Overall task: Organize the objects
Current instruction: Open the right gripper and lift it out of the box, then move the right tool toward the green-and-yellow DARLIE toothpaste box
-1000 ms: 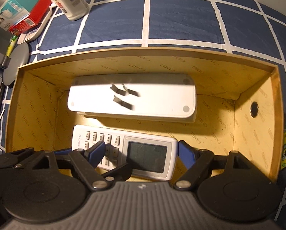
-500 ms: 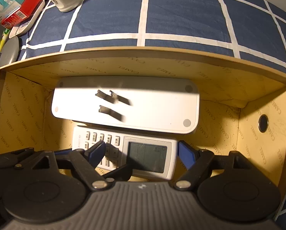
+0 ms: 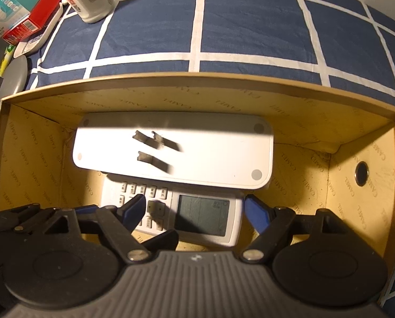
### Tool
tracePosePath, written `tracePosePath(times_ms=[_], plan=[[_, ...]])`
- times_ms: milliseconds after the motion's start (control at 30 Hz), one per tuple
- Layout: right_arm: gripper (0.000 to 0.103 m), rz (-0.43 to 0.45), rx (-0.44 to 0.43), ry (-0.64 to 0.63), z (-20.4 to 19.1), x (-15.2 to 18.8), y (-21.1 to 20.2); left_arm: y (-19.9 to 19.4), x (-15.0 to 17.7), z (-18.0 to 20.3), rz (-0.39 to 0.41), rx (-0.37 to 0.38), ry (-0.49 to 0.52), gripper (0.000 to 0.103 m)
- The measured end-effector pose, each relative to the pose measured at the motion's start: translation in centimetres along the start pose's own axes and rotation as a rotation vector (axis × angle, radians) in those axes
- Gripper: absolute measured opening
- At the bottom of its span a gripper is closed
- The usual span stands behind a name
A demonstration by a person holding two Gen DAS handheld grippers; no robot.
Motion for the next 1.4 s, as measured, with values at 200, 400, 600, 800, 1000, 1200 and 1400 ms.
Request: tracePosePath(times_ms=[200,400,600,800,1000,1200,1400], plan=[[0.082,0.037,0.002,0.022,0.5,0.7,-2.0,-1.9,0.8,0.3,0.035,-0.001,0.007,0.090],[0.084,0.086,-0.019,0.041,0.9,2.1,-4.2,-3.9,1.6,1.2,0.067,-0.013,0.043,0.090],[0.091,0.144,-0.026,0.062,1.2,4.1,-7.0,-5.9,3.2,2.8,0.109,-0.013,0.077,0.091],[0.096,0.208,-0.025,0.118,2.5,6.9,-10.3,-8.2,5.9,4.5,0.151,-0.014,0.116,0.096],[0.101,0.260,-0.021,0.143,3.5,10.2,-13.0,-10.1,8.9,6.5,0.192,-0.024,0.160,0.102],[0.103,0.293,-0.024,0.181,5.3,13.3,-14.7,-10.8,11.4,8.7,0.194,-0.032,0.207,0.102],[0.103,0.311,-0.008,0.205,8.3,15.6,-15.9,-10.5,12.9,11.5,0.202,-0.040,0.231,0.103]])
Point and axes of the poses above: each gripper's, at about its wrist camera, not at the fingertips, and y roughly the way its jaws point, z to its right, x to its underside, the point moved 2 cm from there along y, roughly the way its jaws point, and after that the axes turned 7 degrees about -z, right-handed, at the moved point
